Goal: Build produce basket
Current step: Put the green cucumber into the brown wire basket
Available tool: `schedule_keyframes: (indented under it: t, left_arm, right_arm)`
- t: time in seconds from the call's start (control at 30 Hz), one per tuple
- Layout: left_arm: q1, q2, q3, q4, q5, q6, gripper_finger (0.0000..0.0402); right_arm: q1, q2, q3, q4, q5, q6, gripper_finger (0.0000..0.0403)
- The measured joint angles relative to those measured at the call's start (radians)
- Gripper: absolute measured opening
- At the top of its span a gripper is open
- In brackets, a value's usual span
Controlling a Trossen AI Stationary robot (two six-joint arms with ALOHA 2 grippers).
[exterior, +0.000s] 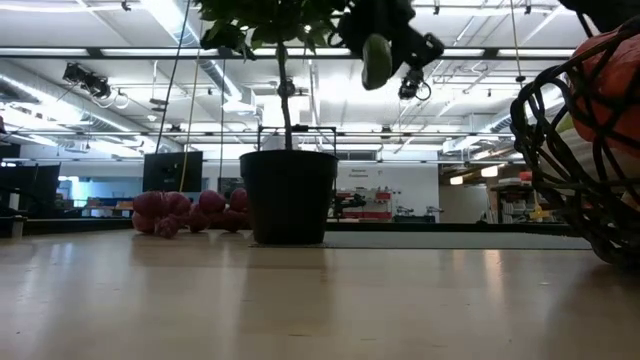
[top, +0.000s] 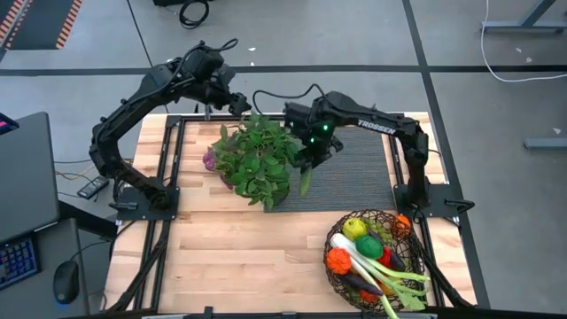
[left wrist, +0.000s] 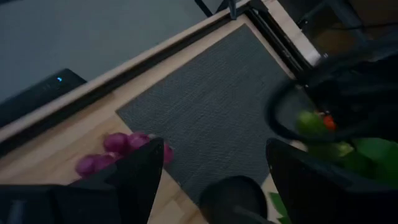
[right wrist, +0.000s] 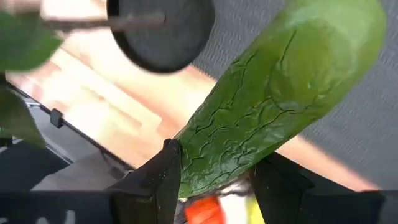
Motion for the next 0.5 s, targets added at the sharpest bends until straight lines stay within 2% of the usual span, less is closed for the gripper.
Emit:
schedule_keyframes:
  t: [0.33, 0.5]
  left_arm:
    - [0.071, 0.0, 0.0, -0.053, 0.001, 0.085, 0.0288]
    - [0.075, -0.004, 0.0, -0.047, 0.001, 0.122, 0.0288]
  right_arm:
    - [0.215, 0.0, -0.017, 0.0, 0.061, 0.337, 0.0178]
    - [0.275, -0.029, -0.057, -0.002, 0.184, 0.449, 0.0178]
